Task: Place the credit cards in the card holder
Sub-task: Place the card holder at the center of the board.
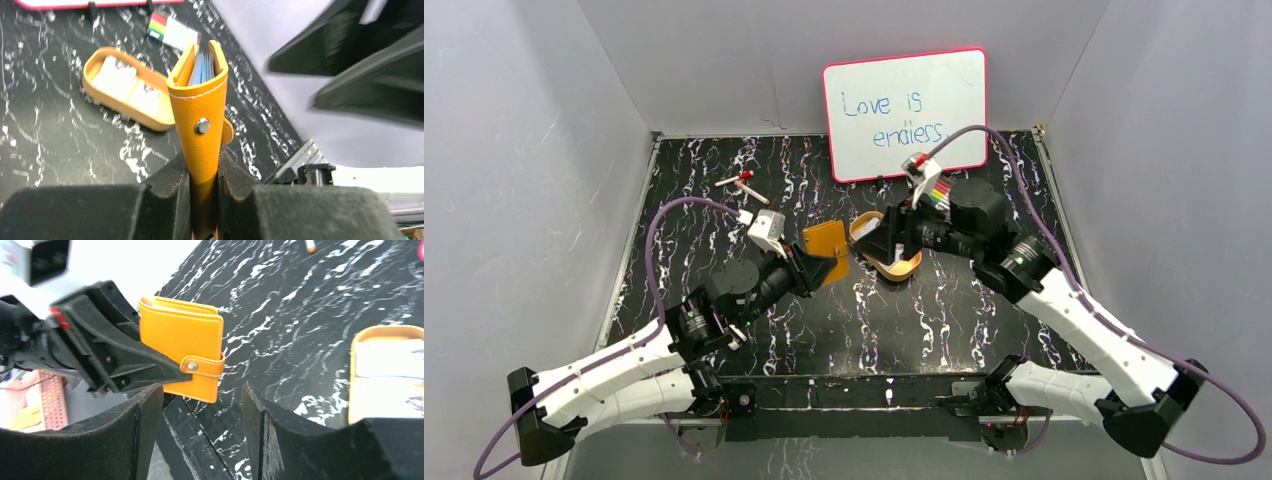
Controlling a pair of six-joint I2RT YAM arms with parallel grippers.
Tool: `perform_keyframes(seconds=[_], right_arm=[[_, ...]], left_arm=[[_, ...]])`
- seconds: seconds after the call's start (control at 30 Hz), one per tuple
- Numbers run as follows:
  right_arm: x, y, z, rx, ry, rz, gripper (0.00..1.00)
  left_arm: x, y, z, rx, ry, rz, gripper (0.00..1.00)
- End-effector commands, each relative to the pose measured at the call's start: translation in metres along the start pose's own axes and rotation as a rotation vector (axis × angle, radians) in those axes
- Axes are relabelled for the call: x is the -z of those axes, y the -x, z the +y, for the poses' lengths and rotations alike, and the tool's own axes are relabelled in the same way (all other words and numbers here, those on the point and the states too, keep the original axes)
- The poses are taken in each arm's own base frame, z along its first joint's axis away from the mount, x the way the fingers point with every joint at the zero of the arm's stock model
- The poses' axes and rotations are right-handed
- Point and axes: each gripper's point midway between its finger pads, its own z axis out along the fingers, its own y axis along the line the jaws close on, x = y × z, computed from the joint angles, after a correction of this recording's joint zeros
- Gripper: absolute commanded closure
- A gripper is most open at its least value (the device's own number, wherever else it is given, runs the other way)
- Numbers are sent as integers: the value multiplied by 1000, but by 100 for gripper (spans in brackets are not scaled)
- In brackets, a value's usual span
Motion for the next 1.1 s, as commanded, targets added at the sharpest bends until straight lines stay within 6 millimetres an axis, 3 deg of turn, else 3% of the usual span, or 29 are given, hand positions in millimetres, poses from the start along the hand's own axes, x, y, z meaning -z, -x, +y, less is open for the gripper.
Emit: perform_keyframes(seconds=[0.0, 0.17, 0.33, 0.5, 0.73, 0.87, 1.07], right_arm=[[28, 15, -19, 84, -141, -135, 34], [29, -21, -42, 79, -187, -98, 35], [28, -44, -53, 43, -197, -87, 36], [28, -50, -54, 17, -195, -82, 37], [31, -56, -55, 2, -198, -71, 37], [31, -57, -56, 0, -203, -71, 37], [32, -58, -55, -5, -200, -68, 38]], left_arm=[[2, -29, 19, 103, 38, 21, 100], [-1, -88, 31, 202, 29, 176, 100], [-18, -129, 43, 318, -17, 374, 100], [-33, -145, 58, 482, -82, 446, 100], [-48, -182, 92, 483, 39, 543, 100], [-53, -192, 99, 494, 57, 550, 100], [-53, -206, 118, 459, 149, 579, 92]])
